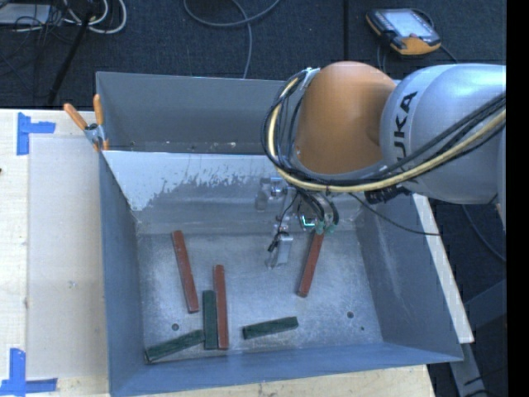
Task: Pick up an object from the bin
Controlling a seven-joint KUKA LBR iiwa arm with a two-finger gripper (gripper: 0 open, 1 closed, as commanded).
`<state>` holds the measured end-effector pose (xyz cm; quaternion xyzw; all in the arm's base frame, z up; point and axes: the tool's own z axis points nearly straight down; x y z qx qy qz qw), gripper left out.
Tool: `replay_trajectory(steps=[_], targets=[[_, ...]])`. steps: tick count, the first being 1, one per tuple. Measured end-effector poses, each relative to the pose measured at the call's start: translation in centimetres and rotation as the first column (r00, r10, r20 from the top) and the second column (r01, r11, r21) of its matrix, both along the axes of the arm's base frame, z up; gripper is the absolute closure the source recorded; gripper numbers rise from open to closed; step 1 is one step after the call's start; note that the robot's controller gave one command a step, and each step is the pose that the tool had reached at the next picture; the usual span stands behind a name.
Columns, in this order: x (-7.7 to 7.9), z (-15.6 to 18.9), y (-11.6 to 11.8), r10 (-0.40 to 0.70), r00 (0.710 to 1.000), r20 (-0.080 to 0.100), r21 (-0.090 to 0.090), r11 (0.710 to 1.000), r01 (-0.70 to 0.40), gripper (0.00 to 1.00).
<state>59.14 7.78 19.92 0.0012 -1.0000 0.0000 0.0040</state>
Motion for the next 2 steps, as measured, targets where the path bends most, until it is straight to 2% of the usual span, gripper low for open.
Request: replay_trajectory(steps=[1, 2], targets=[[0.2, 0.4, 0.0, -0.001, 1.000, 0.007, 0.000, 1.000, 0.001, 0.00], [-2.7, -3.2, -5.0, 0.035, 0.999, 0.010, 0.001, 0.999, -0.035, 0.00]])
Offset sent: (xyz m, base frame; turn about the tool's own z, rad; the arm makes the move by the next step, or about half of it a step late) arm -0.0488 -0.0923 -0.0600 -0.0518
